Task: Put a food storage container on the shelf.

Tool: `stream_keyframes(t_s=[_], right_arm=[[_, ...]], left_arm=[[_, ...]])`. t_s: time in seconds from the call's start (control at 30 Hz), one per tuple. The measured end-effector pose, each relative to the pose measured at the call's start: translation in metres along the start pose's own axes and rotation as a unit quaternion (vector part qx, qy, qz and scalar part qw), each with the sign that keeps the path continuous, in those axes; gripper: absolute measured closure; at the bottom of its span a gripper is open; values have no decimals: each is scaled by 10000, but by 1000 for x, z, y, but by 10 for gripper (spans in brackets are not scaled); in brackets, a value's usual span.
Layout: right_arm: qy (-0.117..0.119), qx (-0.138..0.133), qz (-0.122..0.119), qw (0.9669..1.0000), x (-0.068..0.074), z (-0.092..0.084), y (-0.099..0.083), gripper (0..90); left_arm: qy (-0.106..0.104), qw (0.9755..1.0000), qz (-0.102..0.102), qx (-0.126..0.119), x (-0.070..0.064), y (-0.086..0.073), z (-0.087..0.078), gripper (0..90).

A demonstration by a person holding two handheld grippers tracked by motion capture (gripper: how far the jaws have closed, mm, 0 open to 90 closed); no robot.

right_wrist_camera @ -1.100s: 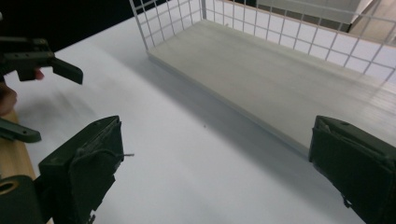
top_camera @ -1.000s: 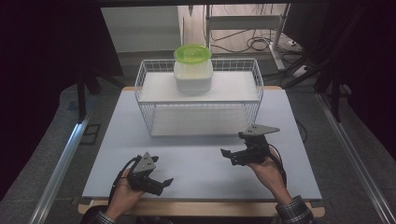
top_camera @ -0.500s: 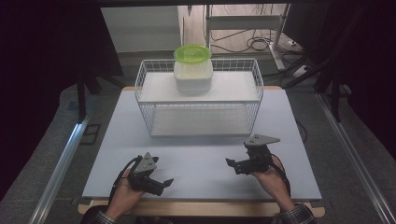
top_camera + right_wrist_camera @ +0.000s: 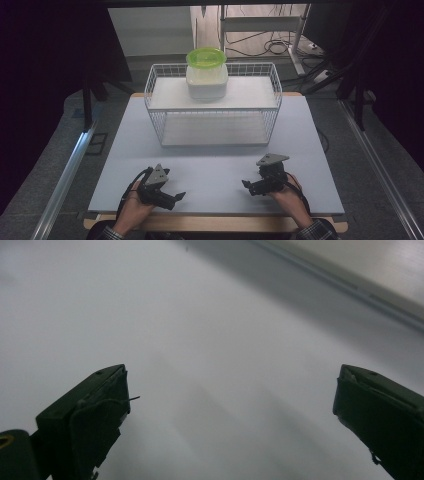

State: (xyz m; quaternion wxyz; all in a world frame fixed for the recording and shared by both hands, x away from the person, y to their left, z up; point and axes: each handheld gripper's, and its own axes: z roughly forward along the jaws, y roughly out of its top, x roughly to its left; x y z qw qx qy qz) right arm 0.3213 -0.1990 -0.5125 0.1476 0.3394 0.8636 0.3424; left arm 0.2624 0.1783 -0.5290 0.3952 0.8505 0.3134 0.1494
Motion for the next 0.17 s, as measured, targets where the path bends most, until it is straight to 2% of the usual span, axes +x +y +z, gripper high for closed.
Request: stream_keyframes(t_s=[0.17], right_arm=[[-60, 73, -22, 10000, 0, 2, 0, 19]], left_arm=[[10, 10000, -14, -6, 1, 0, 0, 24]])
